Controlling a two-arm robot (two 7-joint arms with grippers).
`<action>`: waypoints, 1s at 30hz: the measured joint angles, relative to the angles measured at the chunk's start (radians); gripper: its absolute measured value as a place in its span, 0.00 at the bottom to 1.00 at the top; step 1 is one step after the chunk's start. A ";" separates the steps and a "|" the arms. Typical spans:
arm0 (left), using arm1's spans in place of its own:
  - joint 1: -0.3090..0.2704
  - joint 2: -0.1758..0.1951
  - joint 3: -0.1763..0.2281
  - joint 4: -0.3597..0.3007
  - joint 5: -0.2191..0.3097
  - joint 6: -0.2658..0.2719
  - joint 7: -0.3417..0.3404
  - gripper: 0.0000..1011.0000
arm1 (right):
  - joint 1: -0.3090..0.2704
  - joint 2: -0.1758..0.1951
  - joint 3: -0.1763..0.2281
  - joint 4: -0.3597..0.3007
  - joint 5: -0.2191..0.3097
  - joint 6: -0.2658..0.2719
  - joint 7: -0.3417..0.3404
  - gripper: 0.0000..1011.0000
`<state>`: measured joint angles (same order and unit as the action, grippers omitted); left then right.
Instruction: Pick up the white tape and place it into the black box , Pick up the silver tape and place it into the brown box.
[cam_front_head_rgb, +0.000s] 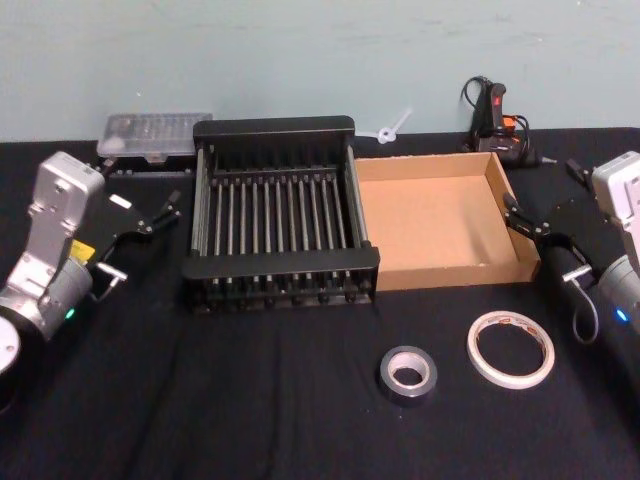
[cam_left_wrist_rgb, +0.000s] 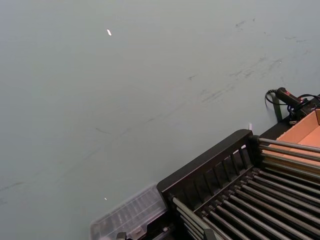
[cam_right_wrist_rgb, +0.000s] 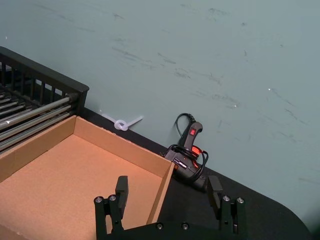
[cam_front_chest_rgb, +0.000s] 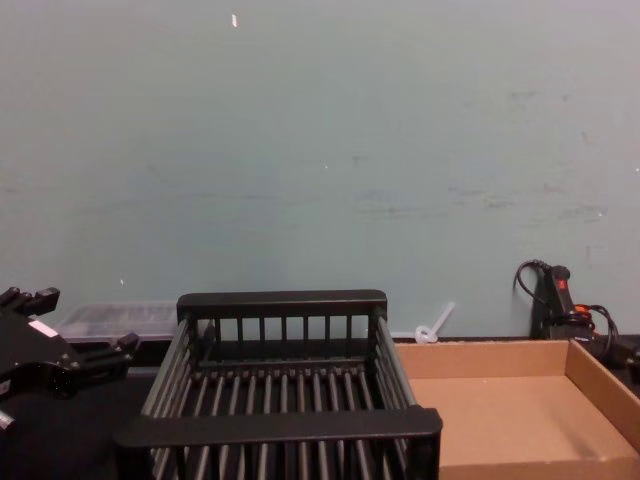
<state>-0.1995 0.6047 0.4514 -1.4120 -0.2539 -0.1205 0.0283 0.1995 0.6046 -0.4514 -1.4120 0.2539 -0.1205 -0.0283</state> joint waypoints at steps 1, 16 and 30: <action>0.000 0.000 0.000 0.000 0.000 0.000 0.000 0.99 | 0.000 0.000 0.000 0.000 0.000 0.000 0.000 0.99; 0.000 0.000 0.000 0.000 0.000 0.000 0.000 0.99 | 0.000 0.000 0.000 0.000 0.000 0.000 0.000 0.99; 0.000 0.000 0.000 0.000 0.000 0.000 0.000 0.99 | 0.000 0.000 0.000 0.000 0.000 0.000 0.000 0.99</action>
<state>-0.1995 0.6047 0.4514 -1.4120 -0.2539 -0.1205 0.0283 0.1995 0.6047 -0.4514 -1.4120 0.2538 -0.1205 -0.0283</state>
